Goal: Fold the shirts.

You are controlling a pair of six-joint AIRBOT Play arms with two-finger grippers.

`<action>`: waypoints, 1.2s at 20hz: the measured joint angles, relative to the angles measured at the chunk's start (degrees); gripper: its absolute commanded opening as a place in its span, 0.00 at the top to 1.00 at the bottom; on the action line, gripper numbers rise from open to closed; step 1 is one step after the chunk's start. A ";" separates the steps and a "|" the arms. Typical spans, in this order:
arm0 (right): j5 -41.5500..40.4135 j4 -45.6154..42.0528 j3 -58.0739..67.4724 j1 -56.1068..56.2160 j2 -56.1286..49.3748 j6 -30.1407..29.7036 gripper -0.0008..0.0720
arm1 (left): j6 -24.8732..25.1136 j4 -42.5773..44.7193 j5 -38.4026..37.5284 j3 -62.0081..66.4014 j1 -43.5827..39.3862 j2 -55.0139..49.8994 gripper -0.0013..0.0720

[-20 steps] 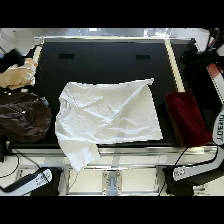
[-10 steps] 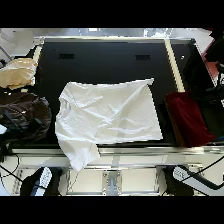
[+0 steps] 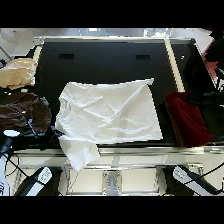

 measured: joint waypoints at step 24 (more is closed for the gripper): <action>4.70 17.05 -41.92 -0.44 5.55 5.05 0.37 | 3.80 -0.61 -2.16 -0.31 0.00 -2.05 0.97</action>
